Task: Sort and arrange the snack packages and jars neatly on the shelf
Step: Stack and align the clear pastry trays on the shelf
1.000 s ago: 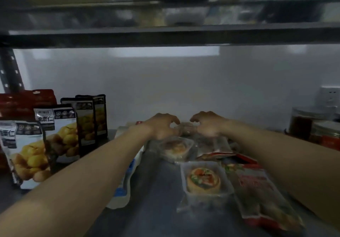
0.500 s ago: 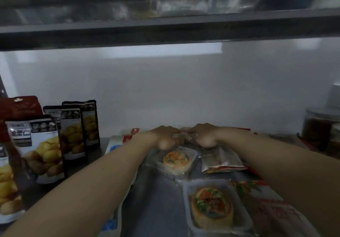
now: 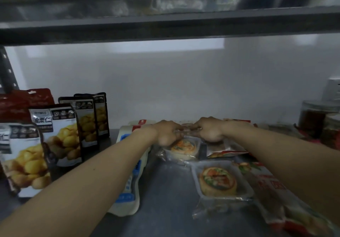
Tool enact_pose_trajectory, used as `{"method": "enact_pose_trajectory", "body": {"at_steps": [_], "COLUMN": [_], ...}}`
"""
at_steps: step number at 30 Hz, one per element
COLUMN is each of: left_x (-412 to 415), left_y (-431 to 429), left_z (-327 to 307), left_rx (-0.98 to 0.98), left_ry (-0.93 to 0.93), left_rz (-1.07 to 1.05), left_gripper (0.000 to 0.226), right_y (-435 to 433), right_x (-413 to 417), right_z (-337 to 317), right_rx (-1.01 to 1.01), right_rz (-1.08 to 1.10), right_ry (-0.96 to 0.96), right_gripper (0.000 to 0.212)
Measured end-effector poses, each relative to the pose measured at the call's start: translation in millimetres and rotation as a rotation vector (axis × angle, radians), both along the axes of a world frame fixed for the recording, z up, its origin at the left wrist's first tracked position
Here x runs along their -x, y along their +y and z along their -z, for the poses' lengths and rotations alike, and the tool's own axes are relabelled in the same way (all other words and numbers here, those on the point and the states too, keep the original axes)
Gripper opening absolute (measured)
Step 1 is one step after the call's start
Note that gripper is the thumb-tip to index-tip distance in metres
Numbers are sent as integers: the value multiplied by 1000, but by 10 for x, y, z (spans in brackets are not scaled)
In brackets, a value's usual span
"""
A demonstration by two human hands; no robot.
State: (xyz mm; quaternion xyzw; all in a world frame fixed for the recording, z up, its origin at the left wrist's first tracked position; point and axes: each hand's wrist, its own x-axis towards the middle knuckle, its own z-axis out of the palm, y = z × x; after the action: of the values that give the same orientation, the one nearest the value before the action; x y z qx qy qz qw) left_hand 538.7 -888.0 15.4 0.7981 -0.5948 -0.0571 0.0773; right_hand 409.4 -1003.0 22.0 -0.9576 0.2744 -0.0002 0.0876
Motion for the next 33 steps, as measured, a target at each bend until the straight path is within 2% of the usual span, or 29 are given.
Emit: {"method": "enact_pose_trajectory", "body": {"at_steps": [5,9,11,13,15,16,19,23,28,33], "left_x": [-15,43,51,52,61,66,64,80,176,246], "left_y": [84,177,239,330,454,516,613,532,434,408], "left_z": [67,58,18,-44,-100,-110,-57,71,116,138], "left_rx": [37,78,115,97,9,-43,-101,28,135,160], "left_ry": [0,23,13,74,137,141,109,119,15,-63], "left_rz": [10,38,16,-5,21,41,60,57,87,59], "left_gripper": [45,45,55,76,94,97,92,76,60,64], "right_y": [70,134,178,215,259,291,361,315,265,272], "right_x": [34,80,143,216,280,305,346,404,469,555], "right_z": [32,17,-45,-106,-131,-124,-63,-43,-54,-7], "right_rx": [-1,21,103,154,103,51,-42,-72,-32,-8], "right_rz": [7,4,20,7,-46,-71,-113,-117,-99,-59], "right_ry": [-29,-87,-160,-248,-247,-205,-103,-134,-107,-96], "right_gripper": [40,48,57,61,61,63,69,66,70,78]}}
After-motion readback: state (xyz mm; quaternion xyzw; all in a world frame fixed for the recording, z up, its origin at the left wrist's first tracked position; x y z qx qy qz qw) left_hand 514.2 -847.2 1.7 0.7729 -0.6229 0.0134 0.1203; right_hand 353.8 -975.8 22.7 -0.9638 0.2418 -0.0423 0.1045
